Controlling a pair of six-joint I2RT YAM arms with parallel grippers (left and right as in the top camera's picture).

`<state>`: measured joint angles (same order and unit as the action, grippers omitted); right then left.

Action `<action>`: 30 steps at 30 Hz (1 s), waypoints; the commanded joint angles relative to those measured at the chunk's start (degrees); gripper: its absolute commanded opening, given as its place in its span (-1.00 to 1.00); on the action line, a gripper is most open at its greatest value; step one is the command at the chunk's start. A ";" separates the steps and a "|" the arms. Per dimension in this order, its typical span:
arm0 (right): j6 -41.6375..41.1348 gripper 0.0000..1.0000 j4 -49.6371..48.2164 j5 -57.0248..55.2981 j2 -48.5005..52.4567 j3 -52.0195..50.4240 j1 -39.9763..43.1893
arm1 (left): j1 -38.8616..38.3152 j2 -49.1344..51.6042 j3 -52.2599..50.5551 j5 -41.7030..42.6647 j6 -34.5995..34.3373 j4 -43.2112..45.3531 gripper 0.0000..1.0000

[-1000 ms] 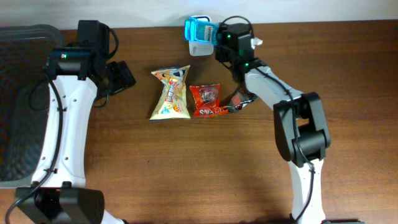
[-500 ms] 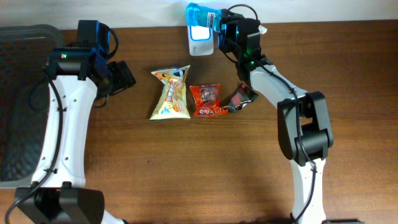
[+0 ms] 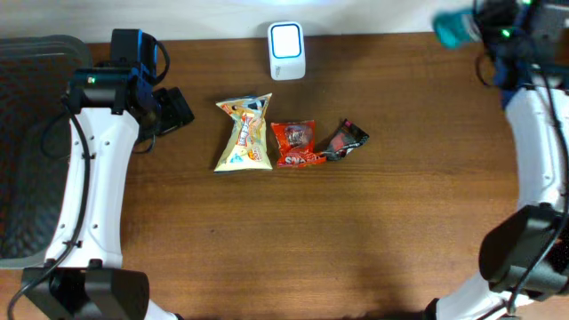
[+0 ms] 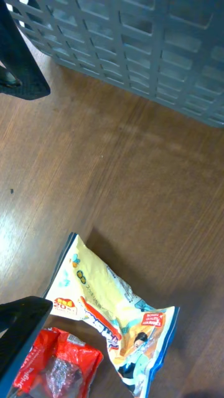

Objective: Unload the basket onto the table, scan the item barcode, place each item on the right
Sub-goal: 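Carry the bottle off to the right and release it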

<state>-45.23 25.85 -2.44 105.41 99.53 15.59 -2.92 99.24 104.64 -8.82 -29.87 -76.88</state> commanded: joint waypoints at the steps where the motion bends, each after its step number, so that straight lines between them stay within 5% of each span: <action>1: 14.27 0.26 5.88 -11.85 -0.44 0.55 5.38 | 0.15 0.17 0.04 0.00 -0.52 -0.09 0.98; 5: 26.29 0.26 7.30 -21.33 0.90 -0.37 11.41 | 0.15 0.17 0.04 0.00 -0.52 -0.09 0.99; 13: 36.06 0.26 -4.70 -20.06 13.40 -0.37 23.06 | 0.15 0.17 0.04 0.00 -0.50 -0.09 0.99; 21: 38.82 0.29 -13.94 -14.03 17.90 -0.52 24.98 | 0.15 0.17 0.04 0.00 -0.52 -0.09 0.99; 22: 38.82 0.43 -13.88 -14.03 18.03 -0.70 24.98 | 0.15 0.17 0.04 0.00 -0.52 -0.09 0.98; 26: 38.84 0.48 -12.31 -14.05 18.71 -1.22 24.96 | 0.15 0.17 0.04 0.00 -0.52 -0.09 0.98; 28: 39.04 0.83 -11.04 -14.73 18.43 -1.22 24.94 | 0.15 0.17 0.04 0.00 -0.52 -0.09 0.98; 30: 39.06 0.92 -9.79 -16.98 17.03 -1.20 24.94 | 0.15 0.17 0.04 0.00 -0.52 -0.09 0.98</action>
<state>-6.28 15.27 -16.88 124.36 98.17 40.73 -2.92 99.24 104.64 -8.82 -29.87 -76.93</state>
